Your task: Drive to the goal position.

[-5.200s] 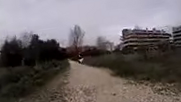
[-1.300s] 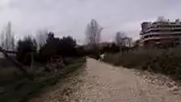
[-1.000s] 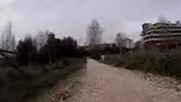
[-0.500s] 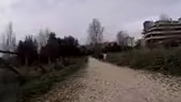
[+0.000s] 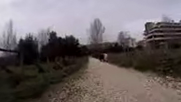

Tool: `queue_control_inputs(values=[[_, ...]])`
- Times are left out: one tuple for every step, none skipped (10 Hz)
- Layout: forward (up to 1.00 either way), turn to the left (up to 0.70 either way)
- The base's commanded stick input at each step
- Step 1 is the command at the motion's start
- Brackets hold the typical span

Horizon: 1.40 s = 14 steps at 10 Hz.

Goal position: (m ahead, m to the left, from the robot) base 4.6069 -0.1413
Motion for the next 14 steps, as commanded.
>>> queue_control_inputs(values=[[0.5, -0.25], [0.5, 0.0], [0.5, 0.0], [0.5, 0.0], [0.5, 0.0], [0.5, 0.0], [0.5, 0.0], [0.5, 0.0], [0.5, 0.0], [0.5, 0.0], [0.5, 0.0], [0.5, 0.0], [0.5, 0.0], [0.5, 0.0]])
